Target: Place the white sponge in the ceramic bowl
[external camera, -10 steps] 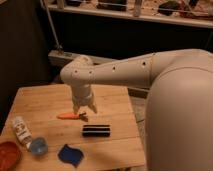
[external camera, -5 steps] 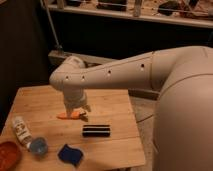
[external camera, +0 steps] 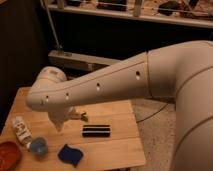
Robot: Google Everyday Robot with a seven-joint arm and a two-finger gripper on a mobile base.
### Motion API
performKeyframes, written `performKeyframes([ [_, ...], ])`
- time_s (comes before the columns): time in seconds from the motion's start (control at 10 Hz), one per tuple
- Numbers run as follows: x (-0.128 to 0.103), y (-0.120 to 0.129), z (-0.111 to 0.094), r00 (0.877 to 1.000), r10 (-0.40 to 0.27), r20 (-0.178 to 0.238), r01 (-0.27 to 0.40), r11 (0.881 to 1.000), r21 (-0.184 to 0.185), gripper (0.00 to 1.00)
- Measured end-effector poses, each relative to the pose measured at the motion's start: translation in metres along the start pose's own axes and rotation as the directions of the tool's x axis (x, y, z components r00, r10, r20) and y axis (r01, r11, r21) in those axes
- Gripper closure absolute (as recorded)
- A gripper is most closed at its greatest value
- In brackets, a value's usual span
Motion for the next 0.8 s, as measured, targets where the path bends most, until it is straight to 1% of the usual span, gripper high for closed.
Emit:
performKeyframes([
  [0.2, 0.010, 0.008, 0.004, 0.996, -0.088, 0.007, 0.088, 0.996, 0.004, 0.35],
  [0.3, 0.016, 0.009, 0.011, 0.990, -0.140, 0.001, 0.140, 0.990, 0.009, 0.35],
  [0.4, 0.018, 0.008, 0.016, 0.987, -0.163, -0.006, 0.163, 0.987, 0.011, 0.35],
  [0.5, 0.020, 0.007, 0.024, 0.983, -0.184, -0.019, 0.184, 0.983, 0.004, 0.35],
  [0.8, 0.014, 0.015, 0.050, 0.970, -0.237, -0.057, 0.235, 0.971, -0.044, 0.35],
])
